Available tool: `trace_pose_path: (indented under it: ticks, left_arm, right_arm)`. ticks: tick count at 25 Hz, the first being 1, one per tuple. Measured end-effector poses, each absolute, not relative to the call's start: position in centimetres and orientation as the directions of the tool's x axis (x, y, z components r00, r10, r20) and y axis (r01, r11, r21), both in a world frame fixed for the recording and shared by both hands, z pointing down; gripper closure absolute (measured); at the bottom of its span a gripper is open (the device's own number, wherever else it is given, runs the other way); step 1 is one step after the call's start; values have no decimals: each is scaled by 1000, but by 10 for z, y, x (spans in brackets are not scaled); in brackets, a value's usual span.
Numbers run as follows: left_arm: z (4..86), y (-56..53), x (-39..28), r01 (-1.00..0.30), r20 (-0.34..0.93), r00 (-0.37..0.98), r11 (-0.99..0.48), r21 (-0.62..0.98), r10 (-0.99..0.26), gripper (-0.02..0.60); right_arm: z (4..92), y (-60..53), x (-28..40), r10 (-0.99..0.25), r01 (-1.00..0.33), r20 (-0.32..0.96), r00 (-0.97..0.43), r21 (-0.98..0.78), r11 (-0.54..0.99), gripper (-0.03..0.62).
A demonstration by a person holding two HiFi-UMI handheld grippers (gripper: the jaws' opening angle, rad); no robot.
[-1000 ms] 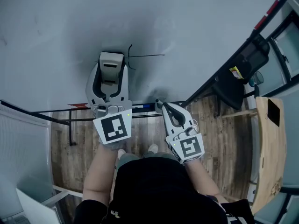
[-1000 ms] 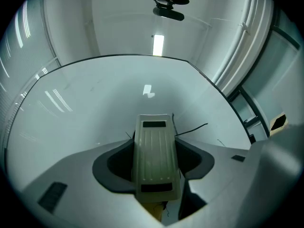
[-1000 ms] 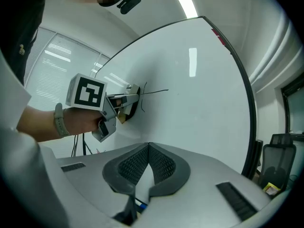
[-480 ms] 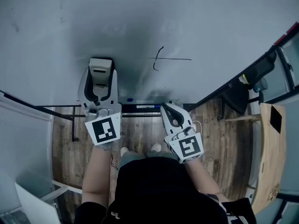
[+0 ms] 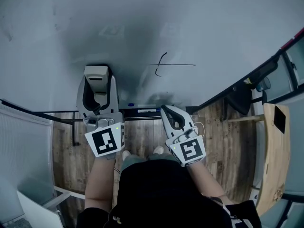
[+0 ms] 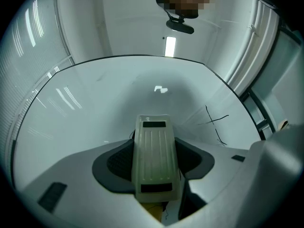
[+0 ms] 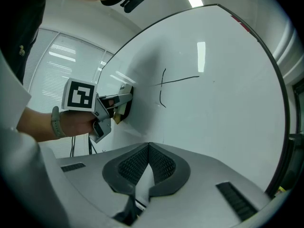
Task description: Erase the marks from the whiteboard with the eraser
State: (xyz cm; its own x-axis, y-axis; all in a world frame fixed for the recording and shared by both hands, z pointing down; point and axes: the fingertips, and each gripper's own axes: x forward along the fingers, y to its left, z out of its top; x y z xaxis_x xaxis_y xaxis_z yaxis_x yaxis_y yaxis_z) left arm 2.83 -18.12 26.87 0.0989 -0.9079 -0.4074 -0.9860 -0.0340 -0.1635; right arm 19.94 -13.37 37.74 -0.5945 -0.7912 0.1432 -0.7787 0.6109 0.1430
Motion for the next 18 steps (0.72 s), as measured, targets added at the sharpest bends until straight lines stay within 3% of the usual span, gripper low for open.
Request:
trace_pose_path:
  ticks: [6,18]
  left_arm:
    - [245,-183,64,-988,-401,99,-41,-150,-911,325]
    - [214,-183,153,-935,-385,203,-61,-349,-900,325]
  right_arm:
    - [379,-143,223,-813,-804,166,-558,132,579,568]
    - [375,-149,277,-834,-827,111,-541,112,551,568]
